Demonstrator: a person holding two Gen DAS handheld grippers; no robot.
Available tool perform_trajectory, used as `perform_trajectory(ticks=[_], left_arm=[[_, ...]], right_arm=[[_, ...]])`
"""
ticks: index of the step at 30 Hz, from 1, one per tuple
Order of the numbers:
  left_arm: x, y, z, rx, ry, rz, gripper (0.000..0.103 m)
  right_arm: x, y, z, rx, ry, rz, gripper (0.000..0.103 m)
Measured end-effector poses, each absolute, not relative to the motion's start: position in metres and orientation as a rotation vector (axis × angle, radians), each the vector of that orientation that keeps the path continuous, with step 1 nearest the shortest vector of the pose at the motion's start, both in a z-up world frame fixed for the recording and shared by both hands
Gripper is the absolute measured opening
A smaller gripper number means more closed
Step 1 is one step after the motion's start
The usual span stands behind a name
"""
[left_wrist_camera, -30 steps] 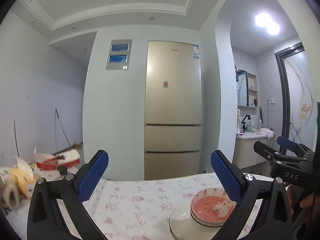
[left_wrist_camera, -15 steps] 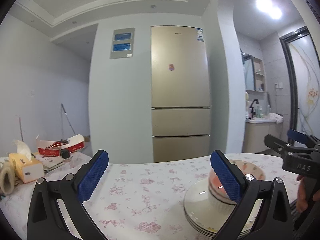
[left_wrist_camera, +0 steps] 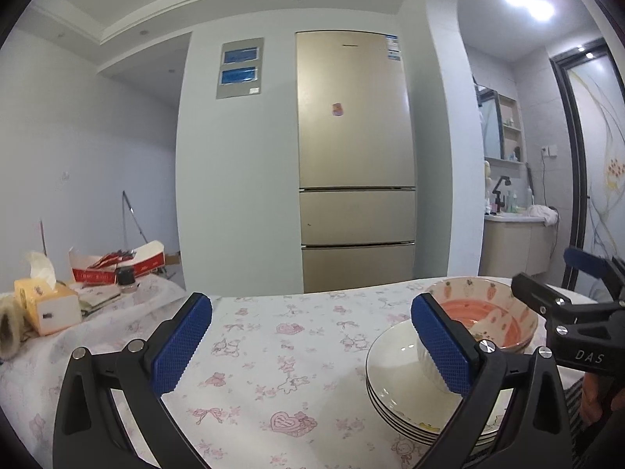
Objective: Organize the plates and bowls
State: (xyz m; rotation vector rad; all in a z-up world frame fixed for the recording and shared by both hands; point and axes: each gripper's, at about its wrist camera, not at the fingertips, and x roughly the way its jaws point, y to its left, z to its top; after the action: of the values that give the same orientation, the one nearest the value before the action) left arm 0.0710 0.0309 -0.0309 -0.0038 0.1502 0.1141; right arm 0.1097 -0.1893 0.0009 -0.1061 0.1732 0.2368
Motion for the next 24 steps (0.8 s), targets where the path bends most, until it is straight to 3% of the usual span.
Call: perform_trajectory(ticks=[24], left_arm=[[0.074, 0.038, -0.034, -0.026, 0.164, 0.141, 0.103]], right_arm=[[0.120, -0.211, 0.000, -0.010, 0.220, 0.190, 0.103]])
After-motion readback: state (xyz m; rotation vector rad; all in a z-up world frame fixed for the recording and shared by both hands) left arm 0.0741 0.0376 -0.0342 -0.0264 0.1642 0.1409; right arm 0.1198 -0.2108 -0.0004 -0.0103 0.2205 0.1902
